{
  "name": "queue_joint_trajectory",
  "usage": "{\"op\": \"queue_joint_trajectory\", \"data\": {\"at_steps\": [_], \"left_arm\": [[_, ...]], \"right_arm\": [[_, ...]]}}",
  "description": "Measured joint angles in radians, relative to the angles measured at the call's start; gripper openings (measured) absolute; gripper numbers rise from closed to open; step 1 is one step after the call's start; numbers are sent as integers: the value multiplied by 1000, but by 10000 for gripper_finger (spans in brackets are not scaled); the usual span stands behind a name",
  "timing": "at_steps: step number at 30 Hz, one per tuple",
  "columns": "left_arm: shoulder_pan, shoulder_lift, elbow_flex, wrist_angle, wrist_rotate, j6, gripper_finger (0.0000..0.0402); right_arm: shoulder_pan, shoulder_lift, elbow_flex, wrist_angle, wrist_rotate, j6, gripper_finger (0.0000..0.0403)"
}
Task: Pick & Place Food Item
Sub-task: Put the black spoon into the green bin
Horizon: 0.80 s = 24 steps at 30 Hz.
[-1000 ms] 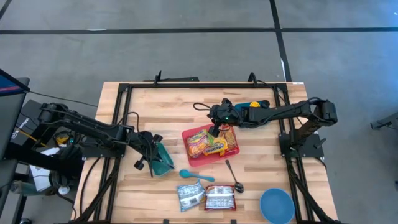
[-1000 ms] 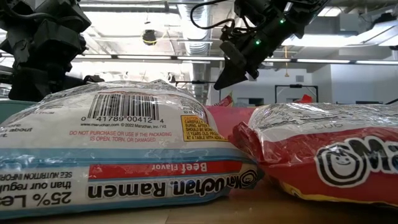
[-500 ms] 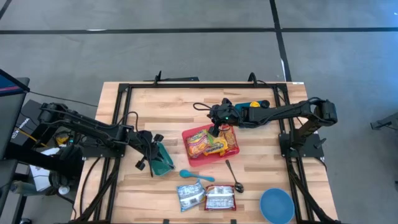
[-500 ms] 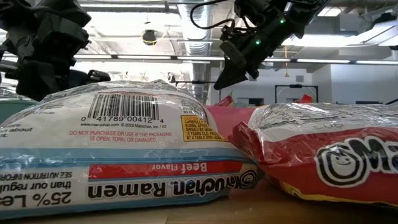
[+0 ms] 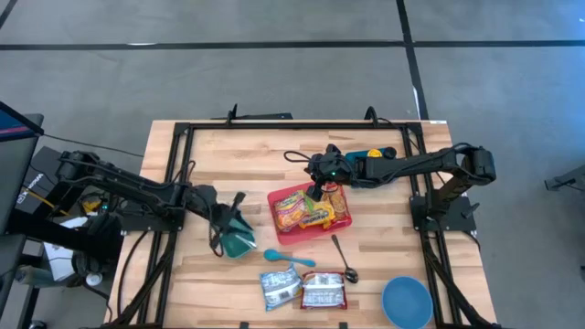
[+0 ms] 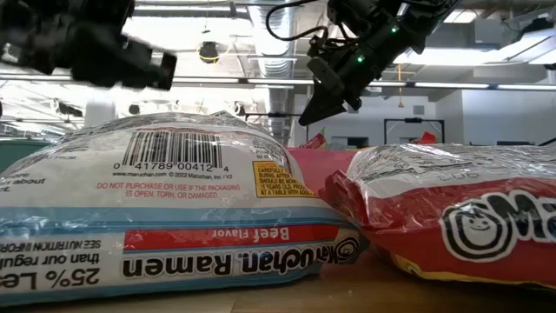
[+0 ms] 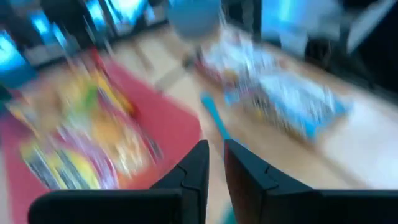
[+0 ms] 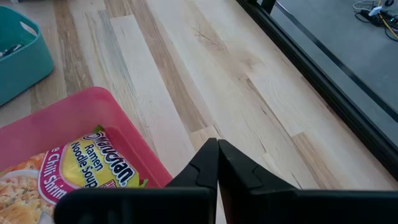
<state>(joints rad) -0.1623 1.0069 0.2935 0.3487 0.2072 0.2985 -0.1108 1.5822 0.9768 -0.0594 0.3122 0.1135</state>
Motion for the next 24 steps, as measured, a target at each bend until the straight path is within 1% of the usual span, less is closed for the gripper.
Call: {"op": "queue_joint_trajectory", "data": {"at_steps": [9, 14, 16, 19, 22, 24], "left_arm": [[0, 0, 0, 450, 0, 0, 44], [0, 0, 0, 612, -7, 1, 44], [1, 0, 0, 635, -44, 7, 44], [1, 0, 0, 637, -159, 4, 44], [5, 0, 0, 599, -287, -64, 44], [24, 0, 0, 562, -317, -131, 44]], "right_arm": [[0, 0, 0, 0, 0, 0, 1], [0, 0, 0, 6, 0, 0, 1], [0, 0, 0, 15, 0, 0, 1], [0, 0, 0, 20, 0, 0, 1], [0, 0, 0, 23, 0, 0, 1], [0, 0, 0, 23, 0, 0, 1]]}}
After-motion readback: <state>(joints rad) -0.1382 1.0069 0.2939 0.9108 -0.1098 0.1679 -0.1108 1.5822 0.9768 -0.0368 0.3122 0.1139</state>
